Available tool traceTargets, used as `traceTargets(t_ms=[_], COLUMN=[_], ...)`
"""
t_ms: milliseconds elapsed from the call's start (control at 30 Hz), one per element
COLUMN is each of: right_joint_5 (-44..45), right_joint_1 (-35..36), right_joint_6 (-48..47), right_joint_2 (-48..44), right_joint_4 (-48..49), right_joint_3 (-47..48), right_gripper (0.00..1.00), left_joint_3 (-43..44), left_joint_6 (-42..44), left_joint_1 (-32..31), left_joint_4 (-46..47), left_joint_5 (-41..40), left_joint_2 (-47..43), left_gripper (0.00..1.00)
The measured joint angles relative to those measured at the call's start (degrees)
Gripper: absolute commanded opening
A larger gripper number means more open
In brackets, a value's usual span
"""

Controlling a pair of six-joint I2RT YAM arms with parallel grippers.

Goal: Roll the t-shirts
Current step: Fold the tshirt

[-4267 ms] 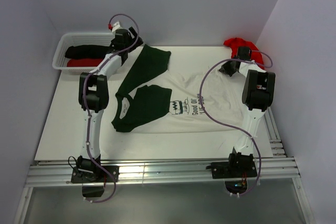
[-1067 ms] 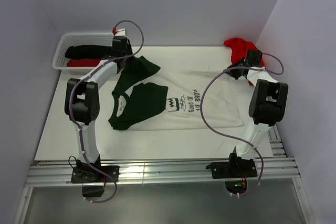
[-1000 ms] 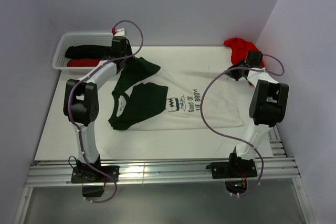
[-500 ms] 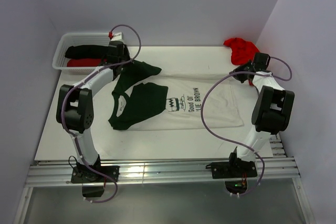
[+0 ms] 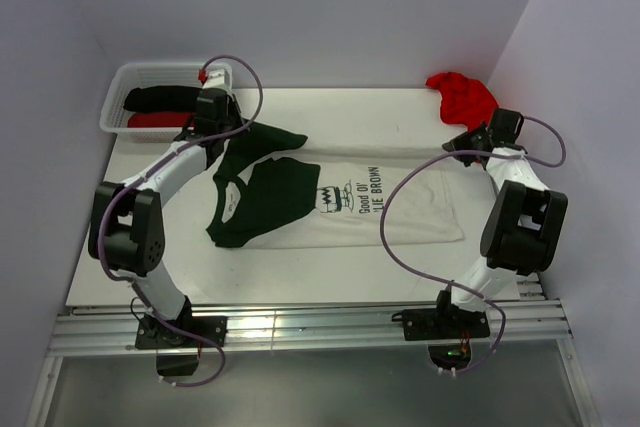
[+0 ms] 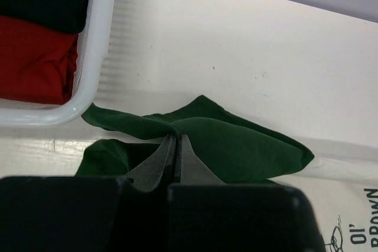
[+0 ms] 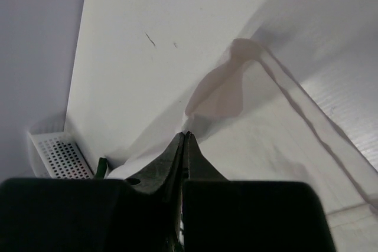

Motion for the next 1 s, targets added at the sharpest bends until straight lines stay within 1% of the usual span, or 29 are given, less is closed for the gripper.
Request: traceTargets(t_ms=[300,533,1000], right_joint_5=[0.9,2.0,3.2], right_joint_1=[-0.2,-0.5,-0.9], right_joint_6=[0.0,0.1,0.4], right_joint_2=[-6.8,-12.3,-16.0], right_joint_4=[-0.5,-0.7,-1.7], right_joint_3=[-6.3,-10.8,-16.7], right_gripper=[0.0,0.0,0.0], left_joint_3=[-7.1,-11.9,-22.1], left_joint_6=[-0.5,-1.8,-6.1], left_joint_1=[-0.6,-2.3,-4.1], left_joint_4=[0.4,0.3,-0.8], left_joint_5=[-0.4,-1.6,-5.7], left_joint_2=[-7.4,-13.1,-22.0], left_gripper=[0.0,0.0,0.0])
